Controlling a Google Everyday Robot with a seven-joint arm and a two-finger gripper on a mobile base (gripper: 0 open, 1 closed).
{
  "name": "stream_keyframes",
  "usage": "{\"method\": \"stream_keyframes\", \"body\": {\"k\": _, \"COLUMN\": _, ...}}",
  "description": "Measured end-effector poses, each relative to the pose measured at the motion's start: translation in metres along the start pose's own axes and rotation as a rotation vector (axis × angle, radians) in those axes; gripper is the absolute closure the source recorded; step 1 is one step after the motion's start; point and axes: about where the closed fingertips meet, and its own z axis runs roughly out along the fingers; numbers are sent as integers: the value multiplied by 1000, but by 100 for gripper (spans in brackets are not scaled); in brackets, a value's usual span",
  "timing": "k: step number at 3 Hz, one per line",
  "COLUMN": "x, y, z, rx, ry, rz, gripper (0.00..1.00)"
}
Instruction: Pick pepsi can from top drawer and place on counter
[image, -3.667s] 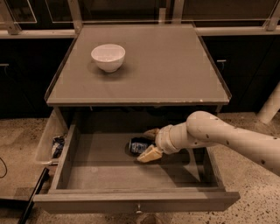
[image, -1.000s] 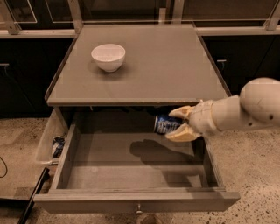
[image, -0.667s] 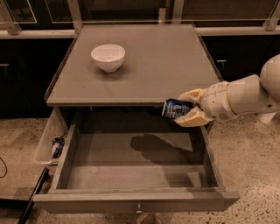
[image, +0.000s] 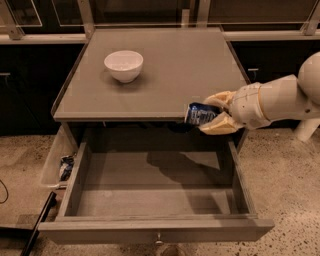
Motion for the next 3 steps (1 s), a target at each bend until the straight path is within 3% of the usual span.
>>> {"method": "stream_keyframes", "body": {"k": 2, "x": -28, "y": -83, "z": 9, "rx": 58, "ry": -83, "rz": -26, "gripper": 100}}
{"method": "stream_keyframes", "body": {"k": 3, "x": -35, "y": -114, "z": 22, "rx": 48, "ry": -130, "rz": -8, "gripper": 100}}
